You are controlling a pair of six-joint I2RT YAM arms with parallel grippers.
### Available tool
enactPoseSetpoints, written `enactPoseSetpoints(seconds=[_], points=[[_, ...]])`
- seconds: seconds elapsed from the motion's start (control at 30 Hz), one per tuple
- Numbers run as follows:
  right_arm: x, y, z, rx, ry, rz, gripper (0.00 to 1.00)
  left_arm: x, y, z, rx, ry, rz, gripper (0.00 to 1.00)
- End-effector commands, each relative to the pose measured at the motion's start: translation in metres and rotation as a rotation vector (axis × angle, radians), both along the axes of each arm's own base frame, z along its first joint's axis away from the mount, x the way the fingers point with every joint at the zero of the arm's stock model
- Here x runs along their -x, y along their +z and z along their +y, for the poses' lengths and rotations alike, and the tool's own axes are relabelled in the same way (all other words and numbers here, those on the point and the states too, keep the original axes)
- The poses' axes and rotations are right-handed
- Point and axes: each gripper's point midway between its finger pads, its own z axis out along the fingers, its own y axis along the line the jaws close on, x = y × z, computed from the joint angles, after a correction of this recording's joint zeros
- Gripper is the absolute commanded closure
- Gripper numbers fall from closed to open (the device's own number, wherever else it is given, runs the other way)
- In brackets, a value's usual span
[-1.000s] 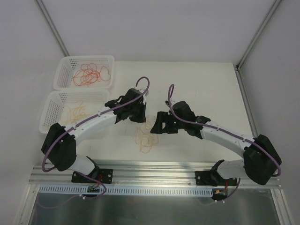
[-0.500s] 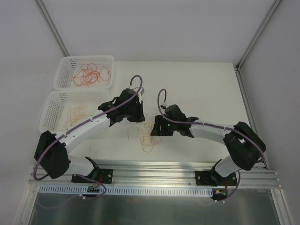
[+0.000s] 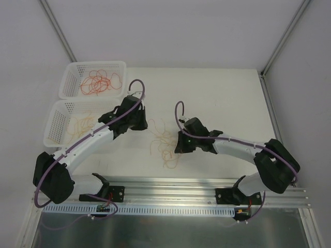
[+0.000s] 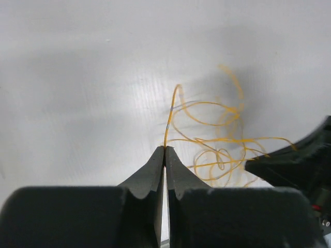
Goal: Untangle the cables
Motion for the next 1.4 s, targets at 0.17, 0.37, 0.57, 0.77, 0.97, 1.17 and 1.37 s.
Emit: enactPoseSetpoints(seconds=[0.17, 0.37, 0.57, 0.77, 0.97, 1.17, 1.37], points=[[-0.015, 0.066, -0.113, 0.178, -0.113, -0.138, 0.99, -0.020, 0.009, 0.087, -0.095, 0.218, -0.064, 1.00], [-0.032, 0.157, -0.181, 0.182, -0.284, -0.295, 0.99, -0.018, 0.018, 0.091, -0.080, 0.221, -0.084, 1.00], [-0.030, 0.169, -0.180, 0.112, -0.266, -0.282, 0.97, -0.011, 0.040, 0.070, 0.039, 0.154, -0.096, 1.00], [-0.020, 0.119, -0.161, 0.029, -0.262, -0.128, 0.76, 0.002, 0.044, 0.056, 0.113, 0.094, -0.072, 1.00], [-0.012, 0.089, -0.171, 0.093, -0.283, -0.067, 0.53, 0.024, 0.035, 0.028, 0.147, -0.039, -0.033, 0.94], [-0.018, 0.089, -0.215, 0.273, -0.451, -0.099, 0.52, 0.047, 0.025, -0.012, 0.149, -0.168, -0.002, 0.59], [-0.017, 0.079, -0.233, 0.234, -0.599, -0.042, 0.50, 0.048, 0.017, -0.051, 0.149, -0.231, 0.020, 0.31]])
